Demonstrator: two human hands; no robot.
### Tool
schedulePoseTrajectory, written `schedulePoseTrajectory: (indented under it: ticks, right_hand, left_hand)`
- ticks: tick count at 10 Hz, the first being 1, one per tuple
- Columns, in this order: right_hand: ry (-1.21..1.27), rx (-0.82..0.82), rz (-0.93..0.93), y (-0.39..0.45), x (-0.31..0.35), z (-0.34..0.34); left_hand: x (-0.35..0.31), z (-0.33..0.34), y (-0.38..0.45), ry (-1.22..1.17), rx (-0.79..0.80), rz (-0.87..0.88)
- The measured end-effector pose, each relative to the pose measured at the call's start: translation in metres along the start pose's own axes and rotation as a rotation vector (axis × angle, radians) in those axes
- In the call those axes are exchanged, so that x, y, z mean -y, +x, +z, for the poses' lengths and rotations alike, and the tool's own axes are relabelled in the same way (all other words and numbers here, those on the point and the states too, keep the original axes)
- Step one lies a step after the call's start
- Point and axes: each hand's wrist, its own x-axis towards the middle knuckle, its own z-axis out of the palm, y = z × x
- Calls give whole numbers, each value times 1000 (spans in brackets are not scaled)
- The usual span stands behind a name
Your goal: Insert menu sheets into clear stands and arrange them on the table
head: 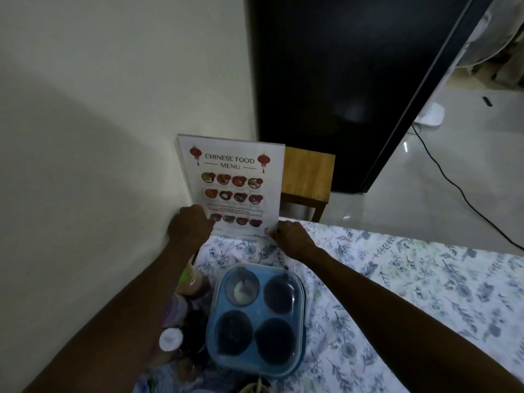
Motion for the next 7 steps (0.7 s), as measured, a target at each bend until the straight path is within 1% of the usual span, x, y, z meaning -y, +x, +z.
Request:
schedulePoseTrajectory:
  ticks: [1,3,7]
  right_hand:
    - [19,21,10,2,4,4]
    - [43,52,39,3,12,5]
    - [52,53,53,-4,9,-3]
  left_hand:
    - [1,-1,-2,22,-6,11]
    - [2,-3,-10,-69,-24,0]
    - [-8,-10,-26,-99,-42,6]
